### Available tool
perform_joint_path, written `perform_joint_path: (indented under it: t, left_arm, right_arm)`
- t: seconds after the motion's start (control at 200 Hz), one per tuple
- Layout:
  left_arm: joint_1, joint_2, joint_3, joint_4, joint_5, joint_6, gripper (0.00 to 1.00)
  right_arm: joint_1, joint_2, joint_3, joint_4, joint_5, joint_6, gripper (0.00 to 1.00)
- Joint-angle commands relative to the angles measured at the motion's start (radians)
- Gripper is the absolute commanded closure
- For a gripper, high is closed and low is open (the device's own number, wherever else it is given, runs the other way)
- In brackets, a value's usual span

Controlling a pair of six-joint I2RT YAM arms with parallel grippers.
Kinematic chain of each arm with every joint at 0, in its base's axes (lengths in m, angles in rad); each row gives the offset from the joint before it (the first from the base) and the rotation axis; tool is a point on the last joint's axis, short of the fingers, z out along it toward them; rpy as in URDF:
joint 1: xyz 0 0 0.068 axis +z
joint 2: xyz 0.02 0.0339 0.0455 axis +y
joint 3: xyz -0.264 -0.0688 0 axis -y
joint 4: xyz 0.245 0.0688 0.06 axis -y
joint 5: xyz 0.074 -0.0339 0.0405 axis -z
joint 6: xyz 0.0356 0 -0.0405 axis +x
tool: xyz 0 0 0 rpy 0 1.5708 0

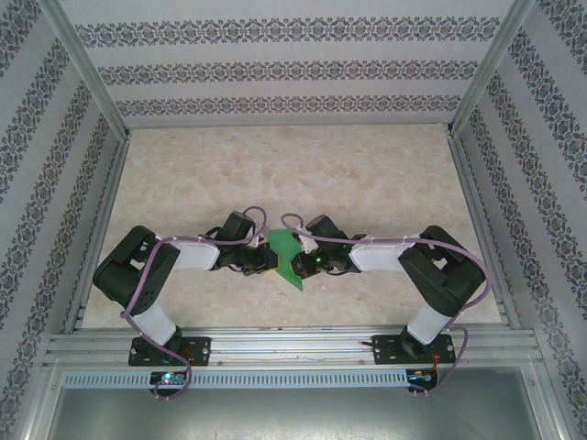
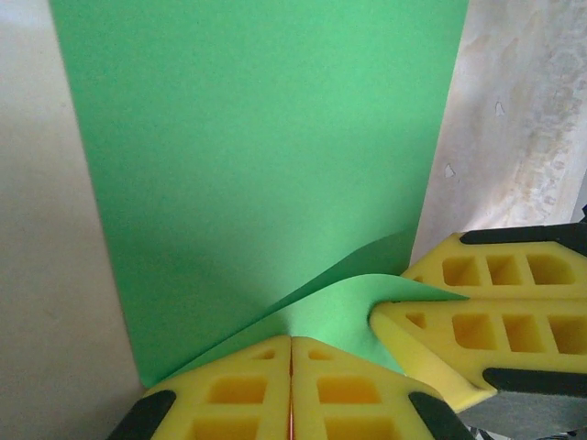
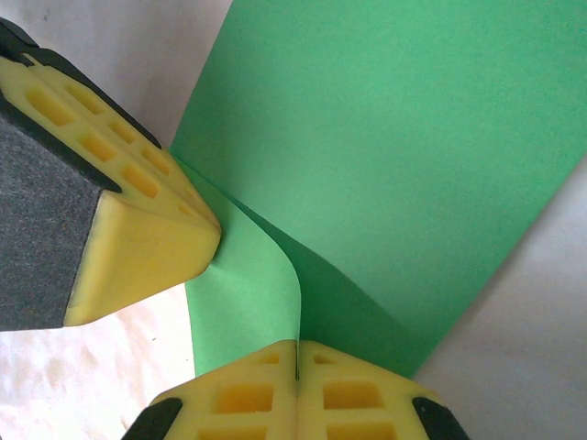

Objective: Fold a paper plane with a square sheet of paper (fold left side to right side)
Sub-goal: Third fold the triangle at the center of the table.

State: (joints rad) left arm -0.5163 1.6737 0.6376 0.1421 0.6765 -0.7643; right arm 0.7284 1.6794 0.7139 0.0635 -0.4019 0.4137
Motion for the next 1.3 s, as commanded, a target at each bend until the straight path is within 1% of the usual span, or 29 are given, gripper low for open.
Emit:
perform_joint_path:
  t: [0.0,0.175,0.245,0.44,0.585,0.694,0.744,0.824,0.899,0.984,1.049,1.294]
  left_arm:
    - [-0.010,0.017,0.002,-0.105,-0.052,0.027,0.93]
    - [-0.008,0.034,0.014,-0.163,-0.073,0.034,0.95]
    - [-0.008,0.046,0.018,-0.179,-0.078,0.034,0.95]
    - [-0.008,0.078,0.021,-0.196,-0.083,0.023,0.95]
    - [-0.009,0.091,0.026,-0.202,-0.083,0.021,0.95]
    - [-0.010,0.096,0.029,-0.204,-0.082,0.019,0.95]
    - [-0.011,0.095,0.030,-0.205,-0.083,0.018,0.95]
    - [-0.008,0.094,0.031,-0.206,-0.083,0.017,0.95]
    - [-0.010,0.091,0.030,-0.208,-0.084,0.017,0.95]
    - [-0.009,0.089,0.033,-0.212,-0.087,0.016,0.95]
    - [-0.009,0.090,0.032,-0.211,-0.087,0.015,0.95]
    - [-0.010,0.092,0.035,-0.210,-0.087,0.013,0.95]
  right_arm:
    - [-0.012,0.037,-0.004,-0.100,0.039,-0.001,1.00]
    - [-0.016,0.015,0.018,-0.100,0.023,0.016,1.00]
    - [-0.020,0.003,0.027,-0.100,0.016,0.024,0.98]
    - [-0.036,-0.056,0.045,-0.127,0.011,0.048,0.85]
    - [-0.057,-0.126,0.041,-0.185,0.028,0.061,0.68]
    - [-0.074,-0.186,0.034,-0.238,0.020,0.063,0.64]
    - [-0.079,-0.209,0.030,-0.254,-0.006,0.073,0.65]
    - [-0.080,-0.229,0.025,-0.263,-0.090,0.112,0.75]
    - [-0.076,-0.226,0.011,-0.227,-0.192,0.178,0.83]
    - [-0.055,-0.207,0.003,-0.198,-0.255,0.235,0.89]
    - [-0.037,-0.186,0.000,-0.180,-0.271,0.266,0.92]
    - [-0.003,-0.093,0.008,-0.165,-0.225,0.299,0.93]
